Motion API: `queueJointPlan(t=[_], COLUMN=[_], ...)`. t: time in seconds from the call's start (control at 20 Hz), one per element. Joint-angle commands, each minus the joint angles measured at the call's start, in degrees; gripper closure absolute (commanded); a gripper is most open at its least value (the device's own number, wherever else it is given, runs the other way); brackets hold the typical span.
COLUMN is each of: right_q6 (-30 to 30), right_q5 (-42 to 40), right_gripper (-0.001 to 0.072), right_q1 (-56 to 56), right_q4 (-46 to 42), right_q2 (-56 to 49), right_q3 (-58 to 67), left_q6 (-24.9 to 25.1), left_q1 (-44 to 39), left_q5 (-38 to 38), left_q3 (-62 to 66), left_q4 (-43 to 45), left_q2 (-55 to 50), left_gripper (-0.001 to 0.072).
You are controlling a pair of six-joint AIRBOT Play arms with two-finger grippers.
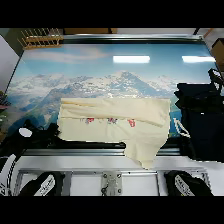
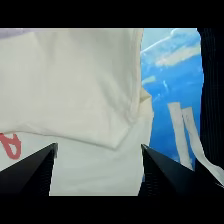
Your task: Fold the clothes and pants, and hang the long-sleeved shirts on hangers.
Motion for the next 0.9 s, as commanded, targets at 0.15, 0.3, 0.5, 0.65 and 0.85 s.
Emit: queueJointPlan(t=[0.15,0.3,0.5,0.65,0.85], right_q6=[-1.92,-1.7,-4.42,-4.42,-3.72], right_q5=[7.72,7.41,3.72,1.44,-2.23], right_gripper=[0.0144,0.0144,0.0145,0.0146,0.0146], right_q1=[-6.38,-9.49,-9.11,-5.2,2.14], right_q4=[0.74,2.4,11.47,13.07,13.7], right_q2=[0.52,0.5,0.5,0.39,0.39], right_q3=[-11.63,-23.5,-34.23,-37.53,-37.99], left_q6=[2.08,3.85,3.85,3.85,3.82], left_q1=[-4.07,-4.0,-4.0,-3.98,-3.98], left_q5=[0.2,-2.14,-2.69,-2.54,-2.14], left_q3=[1.27,1.27,1.25,1.29,1.29], left_q4=[0.2,0.15,0.11,0.11,0.09], left_q2=[5.73,10.8,13.57,13.7,13.7], left_gripper=[0.0702,0.0702,0.0701,0.0702,0.0702])
